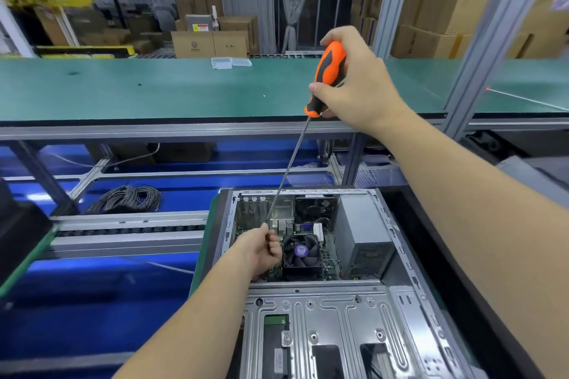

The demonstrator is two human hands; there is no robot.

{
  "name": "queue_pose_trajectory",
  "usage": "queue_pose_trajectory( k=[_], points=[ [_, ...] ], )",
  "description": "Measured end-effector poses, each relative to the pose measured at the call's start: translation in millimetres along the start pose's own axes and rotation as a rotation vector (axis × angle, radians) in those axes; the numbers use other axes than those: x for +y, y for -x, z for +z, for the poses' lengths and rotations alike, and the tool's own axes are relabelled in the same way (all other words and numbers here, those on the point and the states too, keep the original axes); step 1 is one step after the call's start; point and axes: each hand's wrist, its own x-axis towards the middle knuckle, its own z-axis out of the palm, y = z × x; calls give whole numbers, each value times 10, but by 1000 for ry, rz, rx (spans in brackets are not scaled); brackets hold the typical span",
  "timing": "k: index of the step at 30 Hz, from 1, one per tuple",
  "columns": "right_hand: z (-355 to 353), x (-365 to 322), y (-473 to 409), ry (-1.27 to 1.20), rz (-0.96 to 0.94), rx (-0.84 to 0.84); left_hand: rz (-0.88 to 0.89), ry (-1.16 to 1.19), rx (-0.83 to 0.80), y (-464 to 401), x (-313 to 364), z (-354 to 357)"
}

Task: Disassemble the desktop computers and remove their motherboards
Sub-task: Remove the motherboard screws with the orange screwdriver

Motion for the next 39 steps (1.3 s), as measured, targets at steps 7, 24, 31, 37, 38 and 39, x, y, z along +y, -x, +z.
queue_pose_trajectory(
  k=[7,24,31,37,38,39],
  points=[
    [366,72,42,34,13,-30,730,-665,403,336,341,7],
    [1607,551,160,103,45,-206,870,-1284,755,-111,371,-582],
    [1616,501,89,118,29,-233,865,-1293,758,-98,374,-562],
    [1622,522,87,131,32,-222,857,-1300,750,-56,365,-550],
    [1623,522,89,130,35,-225,852,-1303,751,-50,363,-545],
    [1624,523,84,129,37,-228,846,-1307,753,-42,365,-537]
  ],
)
